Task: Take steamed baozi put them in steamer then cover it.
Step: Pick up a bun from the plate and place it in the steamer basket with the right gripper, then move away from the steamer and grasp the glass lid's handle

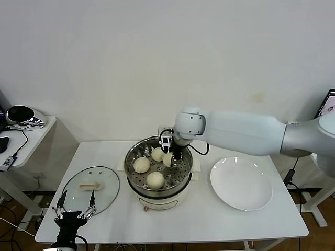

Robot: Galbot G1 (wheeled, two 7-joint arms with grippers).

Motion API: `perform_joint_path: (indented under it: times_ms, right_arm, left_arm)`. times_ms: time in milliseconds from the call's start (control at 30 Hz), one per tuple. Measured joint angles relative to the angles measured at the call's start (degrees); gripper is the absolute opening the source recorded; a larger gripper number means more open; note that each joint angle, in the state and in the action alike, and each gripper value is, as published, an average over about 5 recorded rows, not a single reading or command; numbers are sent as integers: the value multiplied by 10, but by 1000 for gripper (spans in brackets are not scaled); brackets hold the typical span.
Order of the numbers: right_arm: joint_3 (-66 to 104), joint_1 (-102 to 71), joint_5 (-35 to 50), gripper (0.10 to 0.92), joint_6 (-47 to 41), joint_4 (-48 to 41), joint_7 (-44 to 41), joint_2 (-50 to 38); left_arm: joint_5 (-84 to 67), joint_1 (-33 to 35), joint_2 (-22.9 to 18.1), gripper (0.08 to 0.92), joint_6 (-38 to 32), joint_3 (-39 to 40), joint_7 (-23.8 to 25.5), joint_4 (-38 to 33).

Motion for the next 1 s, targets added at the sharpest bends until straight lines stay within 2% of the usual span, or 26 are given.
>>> perform_joint_path:
  times_ms: [400,600,700,867,1000]
  right_arm:
    - [-4,-18,-23,622,-5,-1,-2,1]
    - [6,-21,-28,772,-6,4,-2,-7]
    - [14,-18,-24,814,-5,14,4,-16]
    - [31,-22,-7,822,6,49,47,-50]
    - [61,-48,16,823,34,91,122,-97]
  left_arm:
    - [0,-4,-1,823,-1,0,0,4]
    - [0,-7,-2,823,0,2,0,7]
    - [-1,-10,0,823,0,3,0,9]
    - [-3,-16,3,823,-1,3,-2,15]
    - [-2,-20,4,823,-3,3,-5,22]
